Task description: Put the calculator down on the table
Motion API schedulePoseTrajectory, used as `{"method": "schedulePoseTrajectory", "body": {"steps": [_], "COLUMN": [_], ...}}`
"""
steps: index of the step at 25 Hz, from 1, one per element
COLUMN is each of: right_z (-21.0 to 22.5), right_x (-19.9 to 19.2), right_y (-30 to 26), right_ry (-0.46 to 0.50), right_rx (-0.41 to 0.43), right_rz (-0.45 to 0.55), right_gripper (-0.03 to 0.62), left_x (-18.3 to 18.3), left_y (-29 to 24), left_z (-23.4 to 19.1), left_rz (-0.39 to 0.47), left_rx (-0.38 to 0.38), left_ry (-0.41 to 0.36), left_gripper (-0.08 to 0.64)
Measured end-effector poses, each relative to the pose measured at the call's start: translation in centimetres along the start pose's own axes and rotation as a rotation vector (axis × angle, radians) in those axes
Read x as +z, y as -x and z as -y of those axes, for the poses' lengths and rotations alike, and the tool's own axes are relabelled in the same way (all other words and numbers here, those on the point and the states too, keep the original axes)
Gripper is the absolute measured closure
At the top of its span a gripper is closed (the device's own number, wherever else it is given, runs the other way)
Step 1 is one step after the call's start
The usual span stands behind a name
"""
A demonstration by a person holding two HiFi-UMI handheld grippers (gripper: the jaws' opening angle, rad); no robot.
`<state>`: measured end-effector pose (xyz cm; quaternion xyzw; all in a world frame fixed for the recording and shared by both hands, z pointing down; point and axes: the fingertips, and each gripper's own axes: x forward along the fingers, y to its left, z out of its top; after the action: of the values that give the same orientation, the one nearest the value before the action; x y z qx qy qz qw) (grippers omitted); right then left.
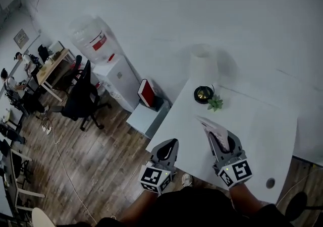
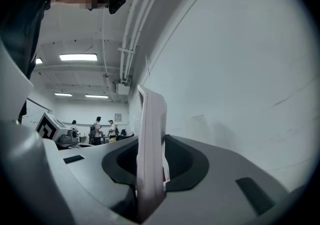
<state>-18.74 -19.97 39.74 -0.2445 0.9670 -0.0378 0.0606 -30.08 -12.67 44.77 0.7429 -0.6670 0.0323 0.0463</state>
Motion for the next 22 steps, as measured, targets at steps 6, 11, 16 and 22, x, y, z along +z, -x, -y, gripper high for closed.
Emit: {"method": "schedulePoseTrajectory", "body": {"steps": [6, 11, 16, 22], "right_z": [2.4, 4.6, 6.9, 10.4], "right_x": [-0.6, -2.0, -3.7, -6.7], "right_y": [-0.2, 0.4, 1.9, 3.7], "right_ry": [0.01, -0.013, -0.032, -0.142], "right_rx": [-0.143, -0.247, -0.305, -0.38], "right_rz": [-0.017, -0.041, -0.09, -0.162], "right_gripper": [0.471, 0.469, 0.469, 0.469], "left_x": [-0.8, -1.9, -2.5, -2.6], "left_y": [-3.9, -7.2, -9.9, -12.3], "left_z": [-0.7, 0.5, 3.6, 6.4], "left_rz": [-0.034, -0.054, -0.084, -0.091], "left_rx": [-0.141, -0.284, -0.391, -0.421], "left_ry": [0.022, 0.018, 0.019, 0.075], "left_gripper": [0.538, 0.538, 0.538, 0.538]}}
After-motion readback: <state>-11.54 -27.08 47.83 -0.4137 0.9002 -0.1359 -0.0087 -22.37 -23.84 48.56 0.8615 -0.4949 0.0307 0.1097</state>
